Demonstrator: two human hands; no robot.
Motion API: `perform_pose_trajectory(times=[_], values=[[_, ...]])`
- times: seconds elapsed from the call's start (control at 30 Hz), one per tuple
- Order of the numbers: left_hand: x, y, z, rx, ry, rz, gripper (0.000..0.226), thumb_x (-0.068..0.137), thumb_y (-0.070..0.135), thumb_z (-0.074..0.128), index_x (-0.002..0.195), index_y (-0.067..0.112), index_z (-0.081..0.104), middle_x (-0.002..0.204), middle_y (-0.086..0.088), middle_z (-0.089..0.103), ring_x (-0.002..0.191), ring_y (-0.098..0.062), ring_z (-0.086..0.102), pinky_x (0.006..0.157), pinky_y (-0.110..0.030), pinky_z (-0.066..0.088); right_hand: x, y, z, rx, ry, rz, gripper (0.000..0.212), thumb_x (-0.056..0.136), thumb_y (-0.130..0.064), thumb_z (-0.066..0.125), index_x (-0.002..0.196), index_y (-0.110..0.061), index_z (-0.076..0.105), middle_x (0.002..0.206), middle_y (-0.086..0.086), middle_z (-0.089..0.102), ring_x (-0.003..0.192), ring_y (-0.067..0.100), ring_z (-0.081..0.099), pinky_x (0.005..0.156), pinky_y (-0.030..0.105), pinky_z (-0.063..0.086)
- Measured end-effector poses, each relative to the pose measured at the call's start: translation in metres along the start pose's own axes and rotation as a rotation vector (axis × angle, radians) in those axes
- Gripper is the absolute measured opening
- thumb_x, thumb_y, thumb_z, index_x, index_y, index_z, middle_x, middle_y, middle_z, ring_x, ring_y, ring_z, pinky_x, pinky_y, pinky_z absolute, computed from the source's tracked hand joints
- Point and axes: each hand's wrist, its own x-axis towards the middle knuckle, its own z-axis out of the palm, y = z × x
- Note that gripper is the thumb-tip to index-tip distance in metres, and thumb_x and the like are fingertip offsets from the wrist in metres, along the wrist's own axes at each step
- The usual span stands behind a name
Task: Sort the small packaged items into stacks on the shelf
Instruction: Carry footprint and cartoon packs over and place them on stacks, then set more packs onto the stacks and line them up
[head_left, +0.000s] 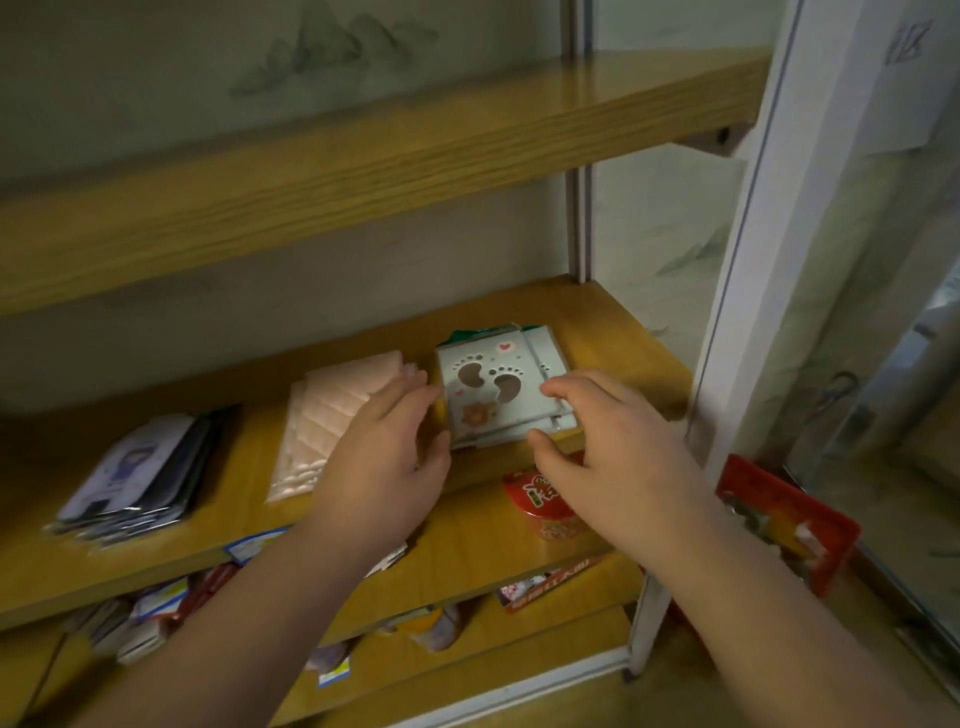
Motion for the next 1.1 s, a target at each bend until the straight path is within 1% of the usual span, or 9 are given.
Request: perform_pose_trajectory(times=[0.07, 0.17, 0.33, 0.53, 0.7, 0.87, 0.97, 1.03, 1.1], values=[[-0.012, -0.009, -0.012, 0.042, 0.009, 0.016, 0.049, 0.091, 0.027, 0.062, 0.138, 0.018, 0.055, 0.151, 0.001, 0.049, 0.142, -0.019, 0.038, 0.115, -0.034, 0.032, 0.003, -0.011, 0.009, 0.008, -0.008, -0.026, 0.046, 0.09, -0.048, 0.057, 0.132, -0.032, 0.05, 0.13, -0.015, 0.052, 0.115, -0.001, 0.046, 0.086, 0.015, 0.04], [-0.03, -0.025, -0.029, 0.079, 0.032, -0.014, 0.047, 0.091, 0.028, 0.063, 0.136, 0.018, 0.057, 0.147, 0.001, 0.052, 0.141, -0.018, 0.038, 0.11, -0.028, 0.03, 0.004, -0.031, 0.023, 0.041, -0.014, -0.059, 0.04, 0.089, -0.043, 0.059, 0.125, -0.027, 0.056, 0.122, -0.011, 0.057, 0.113, 0.009, 0.052, 0.091, 0.025, 0.047], [-0.06, -0.061, -0.059, 0.093, 0.075, -0.088, 0.052, 0.092, 0.041, 0.054, 0.141, 0.025, 0.051, 0.15, 0.007, 0.047, 0.144, -0.009, 0.03, 0.11, -0.026, 0.026, -0.001, -0.073, 0.05, 0.038, -0.05, -0.106, 0.043, 0.088, -0.045, 0.06, 0.127, -0.027, 0.056, 0.121, -0.013, 0.057, 0.111, 0.005, 0.051, 0.089, 0.017, 0.037], [-0.117, -0.128, -0.108, 0.176, 0.102, -0.188, 0.053, 0.092, 0.034, 0.063, 0.14, 0.016, 0.053, 0.147, -0.003, 0.051, 0.141, -0.022, 0.038, 0.114, -0.045, 0.034, 0.0, -0.143, 0.091, 0.061, -0.085, -0.156, 0.042, 0.088, -0.044, 0.06, 0.127, -0.027, 0.057, 0.121, -0.015, 0.056, 0.109, 0.004, 0.052, 0.089, 0.018, 0.042], [-0.182, -0.203, -0.166, 0.186, 0.165, -0.278, 0.053, 0.092, 0.032, 0.063, 0.141, 0.016, 0.051, 0.149, -0.004, 0.05, 0.146, -0.023, 0.03, 0.119, -0.043, 0.026, -0.009, -0.232, 0.136, 0.115, -0.119, -0.196, 0.04, 0.087, -0.035, 0.066, 0.123, -0.017, 0.062, 0.118, -0.004, 0.063, 0.109, 0.015, 0.058, 0.092, 0.033, 0.049], [-0.248, -0.279, -0.229, 0.175, 0.22, -0.325, 0.056, 0.092, 0.036, 0.06, 0.143, 0.018, 0.05, 0.152, -0.001, 0.046, 0.148, -0.019, 0.026, 0.117, -0.038, 0.029, -0.026, -0.334, 0.185, 0.122, -0.121, -0.246, 0.04, 0.087, -0.038, 0.063, 0.124, -0.021, 0.061, 0.12, -0.006, 0.061, 0.111, 0.011, 0.055, 0.089, 0.023, 0.041], [-0.292, -0.326, -0.263, 0.189, 0.258, -0.356, 0.056, 0.092, 0.039, 0.058, 0.144, 0.02, 0.049, 0.152, 0.003, 0.045, 0.147, -0.014, 0.026, 0.113, -0.028, 0.024, -0.039, -0.395, 0.216, 0.105, -0.15, -0.277, 0.044, 0.087, -0.043, 0.059, 0.127, -0.024, 0.058, 0.123, -0.008, 0.059, 0.114, 0.012, 0.054, 0.092, 0.028, 0.045], [-0.321, -0.354, -0.284, 0.18, 0.276, -0.383, 0.054, 0.092, 0.038, 0.058, 0.142, 0.02, 0.05, 0.151, 0.003, 0.047, 0.146, -0.014, 0.028, 0.113, -0.029, 0.026, -0.047, -0.435, 0.235, 0.122, -0.165, -0.309, 0.044, 0.087, -0.045, 0.058, 0.128, -0.027, 0.057, 0.123, -0.01, 0.058, 0.115, 0.011, 0.054, 0.095, 0.032, 0.048], [-0.347, -0.379, -0.303, 0.166, 0.295, -0.419, 0.054, 0.091, 0.038, 0.057, 0.142, 0.02, 0.051, 0.149, 0.003, 0.049, 0.146, -0.013, 0.03, 0.114, -0.033, 0.03, -0.056, -0.471, 0.253, 0.13, -0.191, -0.347, 0.044, 0.088, -0.047, 0.057, 0.129, -0.031, 0.055, 0.123, -0.016, 0.054, 0.115, 0.007, 0.052, 0.093, 0.029, 0.047]])
